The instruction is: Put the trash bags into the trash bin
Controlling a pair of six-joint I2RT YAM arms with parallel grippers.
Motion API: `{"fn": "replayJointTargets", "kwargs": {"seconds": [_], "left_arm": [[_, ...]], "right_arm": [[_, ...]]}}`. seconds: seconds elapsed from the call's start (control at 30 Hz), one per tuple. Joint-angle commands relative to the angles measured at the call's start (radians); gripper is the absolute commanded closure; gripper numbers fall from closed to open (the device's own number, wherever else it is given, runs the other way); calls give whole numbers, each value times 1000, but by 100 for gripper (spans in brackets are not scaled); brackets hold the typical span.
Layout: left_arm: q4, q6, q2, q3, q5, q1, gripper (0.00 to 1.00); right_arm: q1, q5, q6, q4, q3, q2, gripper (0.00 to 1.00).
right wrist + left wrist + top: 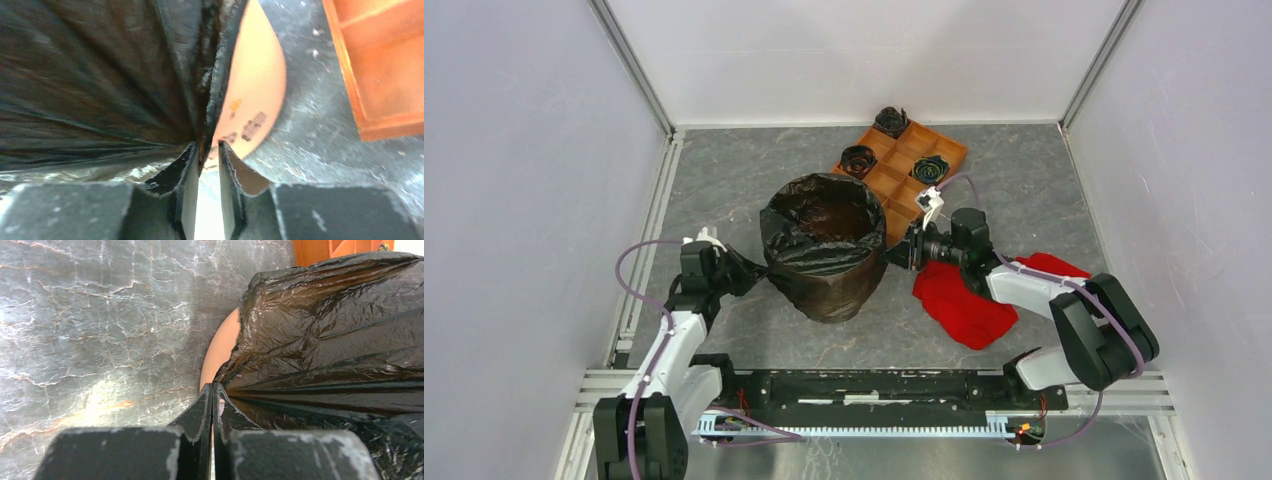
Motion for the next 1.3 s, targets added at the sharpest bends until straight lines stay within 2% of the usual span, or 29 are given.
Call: {"fn": "replayJointTargets", "kwargs": {"seconds": [0.0,0.1,0.2,0.3,0.37,0.43,0.5,0.57,0.6,0.67,0.73,0.8,0.9,0.93,0.97,1.0,1.07,1.13,1.2,1.27], "left_arm": [[47,-46,-22,-19,-47,3,98],[-43,-40,-42,27,-100,3,95],[-136,-33,-118,92,-166,3,72],[-225,-43,-180,152,-185,3,60],[-251,-66,-209,161,-167,2,54],[-289,-67,-239,174,-181,2,51],[-312,-40,-275,207,-218,0,42],[-335,28,-291,281,-278,1,32],[-347,69,-288,352,-309,0,30],[-356,131,-271,462,-340,2,28],[-343,161,-252,556,-316,1,26],[-299,155,-223,623,-210,1,24],[-156,77,-91,679,168,-5,24],[-115,39,-46,695,289,-23,29],[-121,55,-8,715,299,-83,31],[-157,112,16,744,239,-161,31],[-252,223,53,799,33,-372,32],[-288,256,92,816,-122,-535,33],[-282,253,115,783,-218,-610,36],[-274,267,132,745,-317,-640,39]], "right_arm": [[5,101,-136,-113,27,20,71],[7,193,-239,-329,105,-31,60],[9,362,-366,-588,182,-149,49],[9,512,-466,-781,216,-292,35],[10,512,-491,-848,226,-369,32],[30,393,-467,-857,221,-428,32],[93,230,-391,-758,176,-466,31],[196,75,-264,-499,84,-485,31],[238,54,-176,-354,32,-485,31],[342,115,-113,-177,-18,-465,32],[422,248,-113,-87,-36,-436,32],[474,369,-100,47,-78,-400,34],[486,502,-3,334,-190,-313,40],[486,525,-2,411,-212,-273,43],[485,545,-14,481,-231,-226,44],[485,561,-28,527,-238,-182,45],[484,586,-33,573,-236,-104,47],[480,574,-21,603,-235,-34,53],[481,583,-10,610,-253,-1,58],[479,603,-8,585,-280,-13,59]]}}
